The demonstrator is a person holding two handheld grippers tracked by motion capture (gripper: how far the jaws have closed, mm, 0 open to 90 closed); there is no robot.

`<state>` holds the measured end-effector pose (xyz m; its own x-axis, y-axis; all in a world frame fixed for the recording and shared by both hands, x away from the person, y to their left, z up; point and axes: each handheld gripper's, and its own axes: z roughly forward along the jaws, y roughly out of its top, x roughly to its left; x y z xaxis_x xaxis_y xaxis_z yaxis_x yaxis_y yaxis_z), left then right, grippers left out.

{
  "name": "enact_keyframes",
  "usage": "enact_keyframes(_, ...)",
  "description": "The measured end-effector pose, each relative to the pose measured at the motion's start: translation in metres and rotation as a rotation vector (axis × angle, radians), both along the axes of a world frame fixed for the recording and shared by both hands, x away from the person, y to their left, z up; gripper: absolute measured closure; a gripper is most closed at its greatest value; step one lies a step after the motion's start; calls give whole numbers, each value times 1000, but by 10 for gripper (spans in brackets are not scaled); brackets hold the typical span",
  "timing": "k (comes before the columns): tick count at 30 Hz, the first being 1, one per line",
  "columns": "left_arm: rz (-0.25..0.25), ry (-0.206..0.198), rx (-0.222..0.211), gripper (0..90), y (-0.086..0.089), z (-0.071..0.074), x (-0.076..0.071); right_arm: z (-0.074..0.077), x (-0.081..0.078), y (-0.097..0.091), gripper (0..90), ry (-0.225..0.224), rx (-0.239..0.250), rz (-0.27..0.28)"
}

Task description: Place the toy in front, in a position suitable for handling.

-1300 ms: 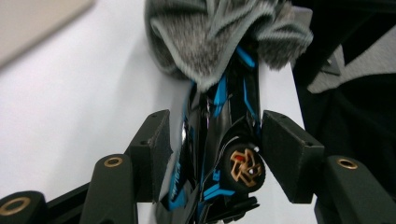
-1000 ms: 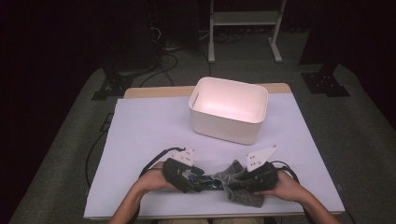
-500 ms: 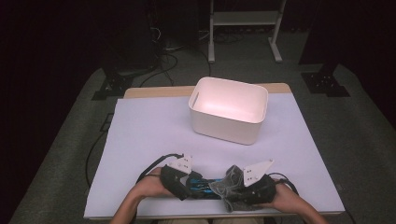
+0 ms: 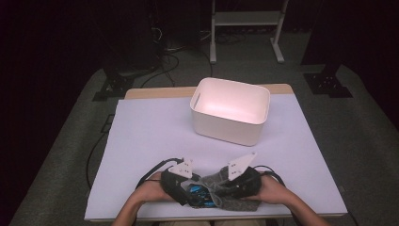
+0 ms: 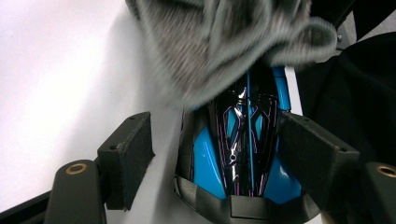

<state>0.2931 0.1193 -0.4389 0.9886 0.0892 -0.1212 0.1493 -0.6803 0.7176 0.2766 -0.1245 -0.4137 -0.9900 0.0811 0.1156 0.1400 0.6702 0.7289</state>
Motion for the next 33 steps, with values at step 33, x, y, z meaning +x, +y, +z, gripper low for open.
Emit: enact_keyframes(33,-13,-44,47,134,-21,-17,-14,-15,2,-41,808,10,-52,-102)
